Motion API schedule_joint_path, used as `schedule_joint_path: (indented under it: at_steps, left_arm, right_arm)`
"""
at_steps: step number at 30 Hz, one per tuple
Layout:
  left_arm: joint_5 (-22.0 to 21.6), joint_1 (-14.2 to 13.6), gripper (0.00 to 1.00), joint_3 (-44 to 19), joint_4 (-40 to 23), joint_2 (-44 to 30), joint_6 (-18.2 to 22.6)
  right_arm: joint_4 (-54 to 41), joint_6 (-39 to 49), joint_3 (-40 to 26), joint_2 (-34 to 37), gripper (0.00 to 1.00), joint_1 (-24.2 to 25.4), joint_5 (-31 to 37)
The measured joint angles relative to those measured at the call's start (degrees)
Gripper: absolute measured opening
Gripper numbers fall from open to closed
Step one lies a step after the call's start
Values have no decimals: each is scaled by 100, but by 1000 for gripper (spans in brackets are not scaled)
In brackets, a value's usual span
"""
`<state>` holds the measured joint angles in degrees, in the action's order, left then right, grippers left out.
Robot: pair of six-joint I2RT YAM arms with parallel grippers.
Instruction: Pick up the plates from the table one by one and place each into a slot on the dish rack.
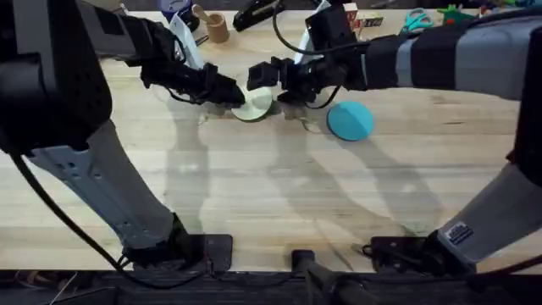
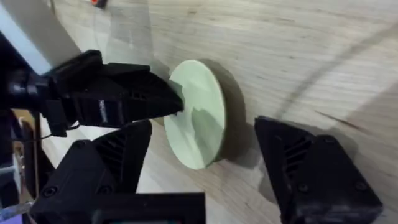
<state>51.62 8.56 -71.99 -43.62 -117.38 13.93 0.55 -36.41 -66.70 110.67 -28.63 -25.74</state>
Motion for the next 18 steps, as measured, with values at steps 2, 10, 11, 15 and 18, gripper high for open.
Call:
schedule_joint_path:
  at_steps: [2,10,11,15,18]
  left_arm:
    - [0,-2,42,0,0,0,0]
    - [0,-2,42,0,0,0,0]
    - [0,-2,42,0,0,0,0]
    - [0,-2,42,0,0,0,0]
    - [0,-2,42,0,0,0,0]
  right_arm:
    - [23,-161,-17,8,996,-4,18]
    - [36,-562,-56,20,984,-85,151]
    - [46,-604,-57,24,984,-102,140]
    - [76,-699,-70,48,978,-178,125]
    - [86,-828,-70,57,959,-218,89]
